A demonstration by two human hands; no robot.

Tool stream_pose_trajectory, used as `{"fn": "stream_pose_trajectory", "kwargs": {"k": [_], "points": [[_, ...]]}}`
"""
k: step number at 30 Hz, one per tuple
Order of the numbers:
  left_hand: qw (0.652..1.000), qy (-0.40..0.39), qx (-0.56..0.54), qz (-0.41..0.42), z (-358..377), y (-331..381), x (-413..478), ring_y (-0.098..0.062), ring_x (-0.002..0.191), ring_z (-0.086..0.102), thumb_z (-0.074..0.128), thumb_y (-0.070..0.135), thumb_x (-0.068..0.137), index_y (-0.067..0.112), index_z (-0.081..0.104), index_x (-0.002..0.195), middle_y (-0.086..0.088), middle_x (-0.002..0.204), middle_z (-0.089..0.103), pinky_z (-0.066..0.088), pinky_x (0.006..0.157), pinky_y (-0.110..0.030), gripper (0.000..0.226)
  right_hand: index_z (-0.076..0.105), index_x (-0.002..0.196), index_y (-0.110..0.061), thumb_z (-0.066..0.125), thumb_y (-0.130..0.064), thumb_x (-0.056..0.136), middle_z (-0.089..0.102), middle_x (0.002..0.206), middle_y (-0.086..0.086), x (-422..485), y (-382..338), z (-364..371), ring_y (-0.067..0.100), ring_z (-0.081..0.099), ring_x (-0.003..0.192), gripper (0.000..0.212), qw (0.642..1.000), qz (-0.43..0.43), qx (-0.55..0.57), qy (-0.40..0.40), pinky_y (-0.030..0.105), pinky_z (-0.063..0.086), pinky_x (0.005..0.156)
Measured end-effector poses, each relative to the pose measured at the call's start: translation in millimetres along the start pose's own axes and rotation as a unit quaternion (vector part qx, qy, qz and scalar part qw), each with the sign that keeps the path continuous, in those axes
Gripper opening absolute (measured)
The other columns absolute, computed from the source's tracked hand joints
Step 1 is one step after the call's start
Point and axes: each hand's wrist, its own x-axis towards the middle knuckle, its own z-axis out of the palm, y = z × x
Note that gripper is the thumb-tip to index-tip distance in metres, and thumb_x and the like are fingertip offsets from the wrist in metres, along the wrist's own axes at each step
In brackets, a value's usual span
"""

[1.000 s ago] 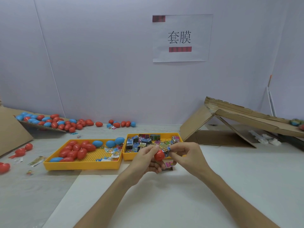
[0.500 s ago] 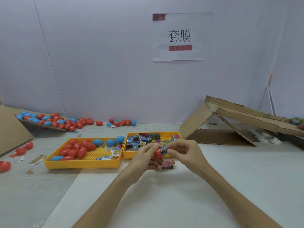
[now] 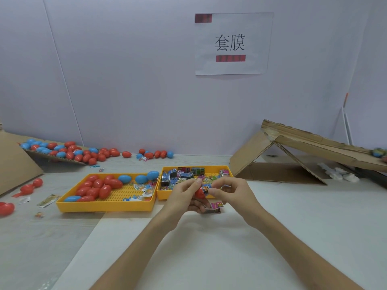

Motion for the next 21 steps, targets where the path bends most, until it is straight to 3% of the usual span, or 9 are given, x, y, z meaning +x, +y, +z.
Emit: {"fn": "stream_pose_trajectory", "kwargs": {"k": [4,8,11,15,21], "points": [[1.000,0.008,0.003,0.010,1.2,1.4,-0.6,-0.021,0.057,0.068,0.050,0.040,0.102,0.013,0.065,0.107,-0.017,0.077,0.075,0.056,0.054,-0.025,0.031,0.075,0.072,-0.024,0.077,-0.013,0.087,0.068,0.073,-0.007,-1.0,-2.1,2.4,0.006,0.054,0.056,0.018,0.998,0.031,0.044,-0.014,0.021,0.046,0.056],[1.000,0.010,0.002,0.021,1.5,2.5,-1.8,-0.021,0.056,0.068,0.050,0.036,0.103,0.014,0.066,0.109,-0.017,0.076,0.074,0.057,0.053,-0.025,0.028,0.074,0.080,-0.014,0.072,-0.011,0.089,0.063,0.061,-0.008,-0.4,-0.2,2.9,0.006,0.054,0.053,0.010,0.993,0.072,0.091,-0.036,0.024,0.047,0.062],[0.999,0.016,-0.003,0.033,1.5,2.8,-2.7,-0.021,0.055,0.068,0.051,0.035,0.103,0.014,0.068,0.110,-0.019,0.075,0.074,0.057,0.053,-0.026,0.028,0.077,0.079,-0.017,0.073,-0.012,0.088,0.064,0.067,-0.001,-0.7,-0.3,3.8,0.010,0.048,0.054,0.011,0.991,0.079,0.101,-0.032,0.023,0.046,0.060],[0.998,0.037,-0.001,0.048,2.7,1.2,-2.6,-0.021,0.056,0.069,0.052,0.034,0.102,0.011,0.069,0.109,-0.018,0.074,0.074,0.057,0.054,-0.026,0.029,0.078,0.075,-0.021,0.076,-0.012,0.086,0.072,0.077,-0.002,-1.9,0.6,5.7,0.006,0.061,0.061,0.014,0.995,0.054,0.079,-0.009,0.017,0.046,0.055],[0.997,0.052,0.005,0.058,4.5,-2.0,-1.9,-0.021,0.057,0.071,0.056,0.041,0.096,0.015,0.071,0.102,-0.014,0.073,0.074,0.058,0.053,-0.026,0.031,0.078,0.076,-0.021,0.077,-0.011,0.086,0.072,0.079,-0.003,-1.9,4.3,9.0,0.004,0.063,0.066,0.014,0.997,0.041,0.060,-0.004,0.014,0.046,0.056]]}}
